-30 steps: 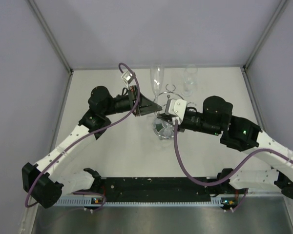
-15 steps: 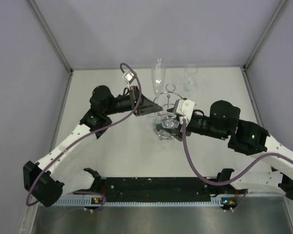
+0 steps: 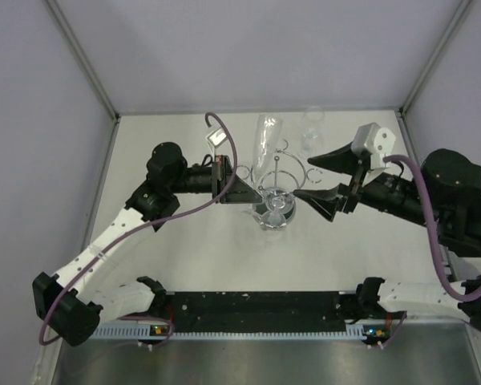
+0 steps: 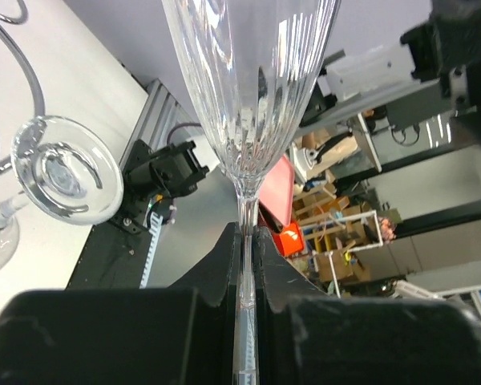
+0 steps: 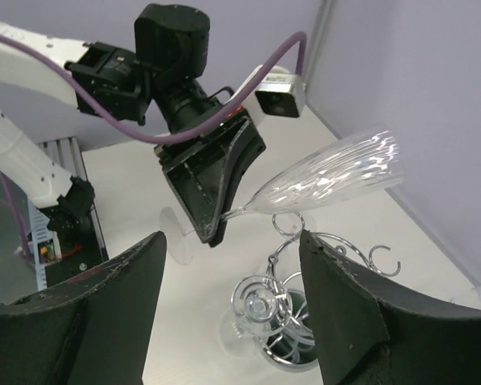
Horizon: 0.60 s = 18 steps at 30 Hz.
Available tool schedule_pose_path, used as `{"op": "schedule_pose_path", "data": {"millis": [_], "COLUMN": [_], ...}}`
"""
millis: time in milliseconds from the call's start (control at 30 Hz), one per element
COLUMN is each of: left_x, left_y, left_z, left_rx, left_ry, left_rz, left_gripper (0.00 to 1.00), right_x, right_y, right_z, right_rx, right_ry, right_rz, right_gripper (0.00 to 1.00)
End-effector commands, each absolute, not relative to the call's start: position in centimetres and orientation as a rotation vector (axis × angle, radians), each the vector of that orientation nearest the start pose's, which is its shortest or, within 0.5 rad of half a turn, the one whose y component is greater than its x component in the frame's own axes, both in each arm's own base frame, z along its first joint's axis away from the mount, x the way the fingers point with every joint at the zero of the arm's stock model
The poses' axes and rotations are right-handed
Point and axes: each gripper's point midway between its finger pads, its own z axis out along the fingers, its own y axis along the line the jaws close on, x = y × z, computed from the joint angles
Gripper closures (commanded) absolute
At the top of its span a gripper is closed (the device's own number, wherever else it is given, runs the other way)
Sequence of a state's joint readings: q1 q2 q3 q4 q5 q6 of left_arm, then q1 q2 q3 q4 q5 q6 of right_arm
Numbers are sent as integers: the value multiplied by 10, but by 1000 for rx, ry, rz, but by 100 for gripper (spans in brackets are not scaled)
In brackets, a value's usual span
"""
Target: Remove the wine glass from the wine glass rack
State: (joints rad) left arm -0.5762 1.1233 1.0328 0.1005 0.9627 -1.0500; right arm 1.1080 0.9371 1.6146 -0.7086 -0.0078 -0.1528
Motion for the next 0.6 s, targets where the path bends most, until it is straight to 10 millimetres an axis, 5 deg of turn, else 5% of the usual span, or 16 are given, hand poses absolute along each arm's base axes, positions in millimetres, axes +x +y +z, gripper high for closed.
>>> {"op": "schedule_pose_path", "data": {"millis": [0, 200, 567], "left_x": [126, 100, 61], "left_y": [-286, -274, -251], "left_z": [386, 364, 348], "left_rx": [755, 912, 1088], "left_ry": [1779, 1772, 1684], "left_rz": [-1880, -1838, -1773], "left_gripper": [100, 100, 100], "right_x": [127, 135, 122], "right_y": [237, 247, 263], "right_z": [493, 504, 530], "right_rx": [-902, -852, -793], "right_ry": [1404, 1460, 1503], "right_rz": [774, 786, 962], "right_gripper": [33, 33, 35]}}
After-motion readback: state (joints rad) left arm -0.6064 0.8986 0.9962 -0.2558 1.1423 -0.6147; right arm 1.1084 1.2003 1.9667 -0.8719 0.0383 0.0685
